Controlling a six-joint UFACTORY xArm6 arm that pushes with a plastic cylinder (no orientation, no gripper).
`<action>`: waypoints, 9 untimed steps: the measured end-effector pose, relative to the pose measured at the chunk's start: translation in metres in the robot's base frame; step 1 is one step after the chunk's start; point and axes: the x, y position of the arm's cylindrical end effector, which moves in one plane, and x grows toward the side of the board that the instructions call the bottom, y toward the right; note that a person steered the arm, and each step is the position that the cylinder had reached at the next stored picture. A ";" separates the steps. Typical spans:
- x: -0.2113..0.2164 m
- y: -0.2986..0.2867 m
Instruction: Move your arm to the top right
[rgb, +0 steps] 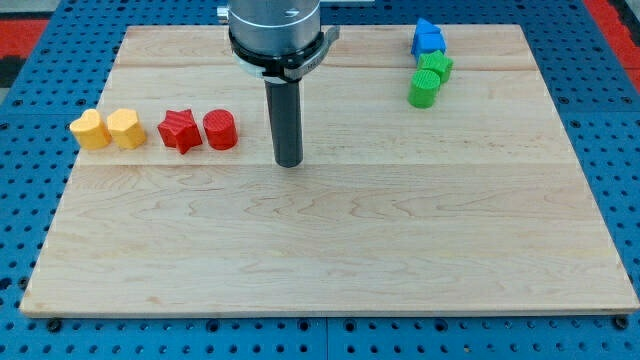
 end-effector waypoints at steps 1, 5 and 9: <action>0.002 0.014; -0.009 0.177; -0.183 0.292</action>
